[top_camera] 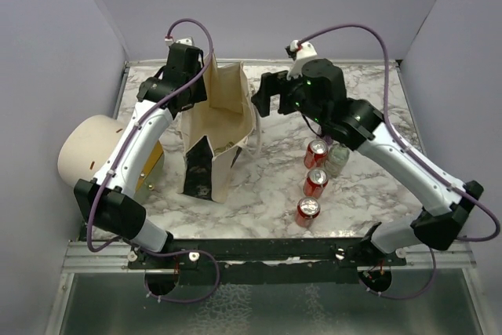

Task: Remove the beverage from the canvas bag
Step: Adjust the canvas bag at the center of the board, then take out the drink from the center of the board.

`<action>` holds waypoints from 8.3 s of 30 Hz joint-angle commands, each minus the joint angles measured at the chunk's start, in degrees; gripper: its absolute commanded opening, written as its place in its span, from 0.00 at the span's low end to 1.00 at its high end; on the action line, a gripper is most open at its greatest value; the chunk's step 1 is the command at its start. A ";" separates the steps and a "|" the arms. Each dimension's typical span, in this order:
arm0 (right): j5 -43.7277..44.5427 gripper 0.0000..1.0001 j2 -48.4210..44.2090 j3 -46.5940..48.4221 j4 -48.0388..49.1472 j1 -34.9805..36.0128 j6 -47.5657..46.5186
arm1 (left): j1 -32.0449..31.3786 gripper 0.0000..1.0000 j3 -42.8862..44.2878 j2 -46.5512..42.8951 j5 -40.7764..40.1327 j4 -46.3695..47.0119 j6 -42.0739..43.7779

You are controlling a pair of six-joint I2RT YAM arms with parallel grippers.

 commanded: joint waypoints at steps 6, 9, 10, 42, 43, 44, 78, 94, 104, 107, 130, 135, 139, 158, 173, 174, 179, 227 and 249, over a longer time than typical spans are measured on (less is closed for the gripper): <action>-10.72 0.65 16.79 11.65 -9.04 -2.56 4.83 | 0.31 0.04 2.98 1.86 10.05 6.79 6.03; -11.20 0.44 19.63 11.98 -11.11 -3.29 3.23 | 0.35 0.00 4.31 1.53 13.86 9.31 6.84; -12.83 0.43 19.77 11.46 -10.79 -3.30 1.70 | 0.35 0.00 4.27 1.34 16.37 10.78 7.54; -38.09 0.32 3.35 -35.91 19.83 -0.31 0.11 | -0.78 0.00 -3.32 -4.22 40.93 40.51 14.93; -38.18 0.34 3.30 -36.20 19.43 -0.31 0.65 | -1.02 0.00 -4.74 -4.71 41.04 41.41 14.42; -38.00 0.36 3.16 -36.47 18.68 -0.34 1.11 | -1.21 0.00 -5.81 -5.05 40.99 41.93 13.79; -39.55 0.71 2.14 -14.62 14.52 5.12 -46.52 | -2.43 0.00 -11.22 -8.55 35.27 39.72 -0.09; -10.33 0.58 -4.82 -30.87 2.99 7.85 -54.95 | -2.42 0.00 -13.43 -9.63 34.66 40.59 -1.15; -28.62 0.57 -8.29 -32.34 14.24 7.84 -61.08 | -2.42 0.00 -13.29 -9.71 36.82 39.74 -1.27; -33.20 0.58 -4.77 -31.60 21.63 7.86 -64.24 | -2.42 0.00 -12.60 -9.61 37.61 39.58 -1.06; -32.52 0.69 18.38 -28.91 45.25 6.03 -63.14 | -2.44 0.00 -13.74 -9.90 38.48 41.29 -0.74; -33.51 0.67 17.52 -30.85 44.90 4.66 -63.45 | -2.42 0.00 -13.16 -9.92 40.67 41.57 2.04; -32.51 0.67 14.29 -33.79 43.41 4.34 -63.35 | -2.44 0.00 -13.35 -10.08 41.08 41.60 3.30; -17.97 0.67 10.07 -38.30 36.03 3.96 -59.27 | -2.56 0.00 -18.82 -13.69 39.55 37.74 6.46; -29.32 0.67 3.14 -32.32 38.18 9.49 -56.39 | -3.91 0.00 -16.33 -12.10 35.34 37.59 3.59; -29.50 0.67 3.89 -31.58 38.36 9.53 -56.59 | -3.89 0.00 -16.15 -11.96 35.07 37.54 3.61; -16.06 0.68 12.09 -28.63 42.34 9.04 -55.93 | -3.92 0.00 -15.73 -11.39 34.64 37.48 3.72; -28.48 0.87 47.06 -10.50 47.70 1.72 -79.74 | -11.54 0.00 -10.62 -8.94 57.08 33.87 11.38; -31.24 0.19 41.93 -12.09 43.90 1.62 -76.90 | -11.31 0.00 -12.46 -14.69 28.99 30.30 13.65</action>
